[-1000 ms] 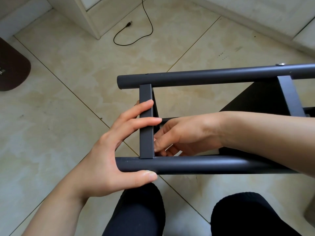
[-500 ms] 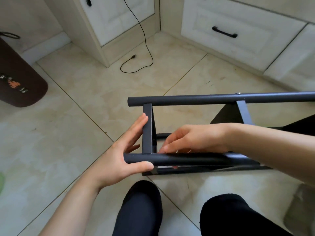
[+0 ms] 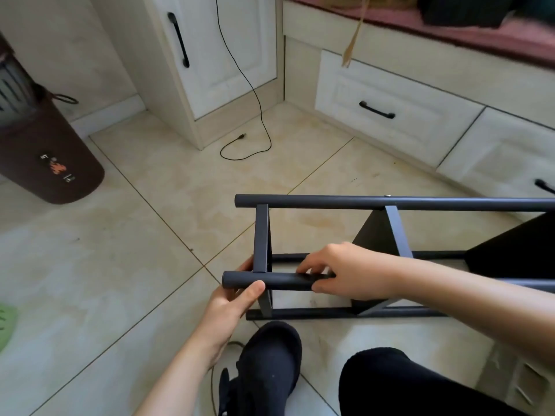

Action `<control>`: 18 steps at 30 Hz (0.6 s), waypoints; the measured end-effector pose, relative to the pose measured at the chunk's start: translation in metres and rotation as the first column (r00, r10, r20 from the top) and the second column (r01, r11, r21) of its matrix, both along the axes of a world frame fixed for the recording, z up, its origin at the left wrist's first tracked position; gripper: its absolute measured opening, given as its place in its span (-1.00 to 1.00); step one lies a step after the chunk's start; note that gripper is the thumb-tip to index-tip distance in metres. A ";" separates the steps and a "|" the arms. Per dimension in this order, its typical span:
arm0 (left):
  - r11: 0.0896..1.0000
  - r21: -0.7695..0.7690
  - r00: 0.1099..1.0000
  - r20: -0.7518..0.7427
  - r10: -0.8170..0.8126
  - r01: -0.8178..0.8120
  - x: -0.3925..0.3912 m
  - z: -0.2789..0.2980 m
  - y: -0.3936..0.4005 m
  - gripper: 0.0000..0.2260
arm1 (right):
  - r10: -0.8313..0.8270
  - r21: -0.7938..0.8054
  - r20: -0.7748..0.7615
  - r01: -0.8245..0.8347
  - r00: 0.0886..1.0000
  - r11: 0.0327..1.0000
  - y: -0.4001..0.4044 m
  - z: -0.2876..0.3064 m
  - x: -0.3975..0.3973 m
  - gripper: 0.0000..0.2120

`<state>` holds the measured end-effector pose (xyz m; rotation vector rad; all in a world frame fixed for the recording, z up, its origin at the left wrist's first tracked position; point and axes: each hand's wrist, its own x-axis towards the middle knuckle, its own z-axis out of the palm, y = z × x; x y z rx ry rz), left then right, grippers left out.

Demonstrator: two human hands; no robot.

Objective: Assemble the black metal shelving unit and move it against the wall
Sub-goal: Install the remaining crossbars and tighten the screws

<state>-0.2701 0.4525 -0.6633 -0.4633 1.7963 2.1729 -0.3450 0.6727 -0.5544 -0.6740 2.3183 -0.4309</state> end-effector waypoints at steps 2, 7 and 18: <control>0.999 0.025 0.999 0.026 0.023 -0.024 0.003 0.001 0.005 -0.37 | -0.007 0.013 -0.011 0.007 1.000 1.000 0.005 -0.002 0.000 -0.64; 0.982 0.137 0.991 0.042 0.126 -0.131 0.001 0.012 0.024 -0.40 | -0.017 -0.033 -0.010 0.016 1.000 0.999 0.010 -0.007 0.000 -0.62; 0.968 0.114 0.975 0.050 0.217 -0.222 -0.022 0.040 0.036 -0.64 | -0.068 -0.106 -0.131 0.054 0.989 0.993 0.021 -0.001 -0.013 -0.63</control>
